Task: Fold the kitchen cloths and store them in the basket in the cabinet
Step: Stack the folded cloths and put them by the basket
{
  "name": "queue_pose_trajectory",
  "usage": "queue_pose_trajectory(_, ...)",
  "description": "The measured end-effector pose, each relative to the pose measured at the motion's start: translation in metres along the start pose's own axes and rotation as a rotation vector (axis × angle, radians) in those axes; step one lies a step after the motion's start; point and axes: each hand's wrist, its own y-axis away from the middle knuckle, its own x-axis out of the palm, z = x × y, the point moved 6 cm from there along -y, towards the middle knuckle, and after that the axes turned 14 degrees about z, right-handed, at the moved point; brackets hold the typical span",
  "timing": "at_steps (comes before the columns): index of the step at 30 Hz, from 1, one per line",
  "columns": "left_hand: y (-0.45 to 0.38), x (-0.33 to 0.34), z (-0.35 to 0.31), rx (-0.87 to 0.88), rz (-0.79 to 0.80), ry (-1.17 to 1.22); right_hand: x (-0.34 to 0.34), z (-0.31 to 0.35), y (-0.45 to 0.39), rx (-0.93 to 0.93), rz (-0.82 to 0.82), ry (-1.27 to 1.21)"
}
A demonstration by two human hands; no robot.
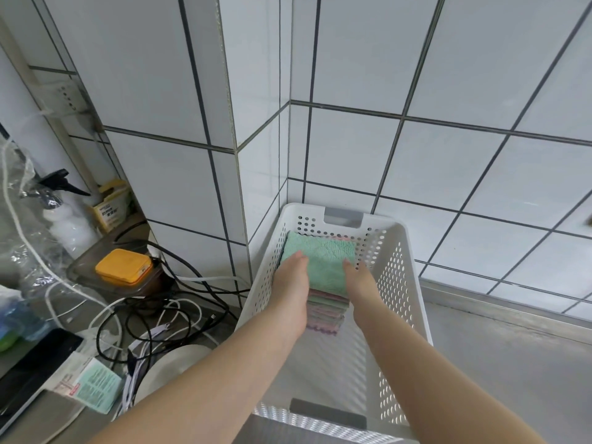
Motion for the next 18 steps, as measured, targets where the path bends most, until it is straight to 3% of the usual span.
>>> queue_pose_trajectory(2, -0.010, 0.009, -0.011, 0.150, 0.036, -0.502, 0.004, 0.007, 0.001, -0.070, -0.001, 0.115)
queue_pose_trajectory(5, -0.034, 0.022, -0.005, 0.223, 0.109, -1.236, 0.014, 0.007, 0.003, -0.138, 0.027, 0.510)
queue_pose_trajectory(7, -0.048, 0.018, 0.005, 0.193, 0.118, -1.504, 0.021, 0.002, 0.001, -0.152, 0.028, 0.762)
queue_pose_trajectory(12, -0.065, -0.006, 0.024, -0.007, 0.118, -1.560, 0.029, -0.011, -0.008, -0.113, 0.040, 1.050)
queue_pose_trajectory(18, -0.068, -0.013, 0.035, -0.059, 0.156, -1.536, 0.030, -0.019, -0.012, -0.062, 0.081, 1.051)
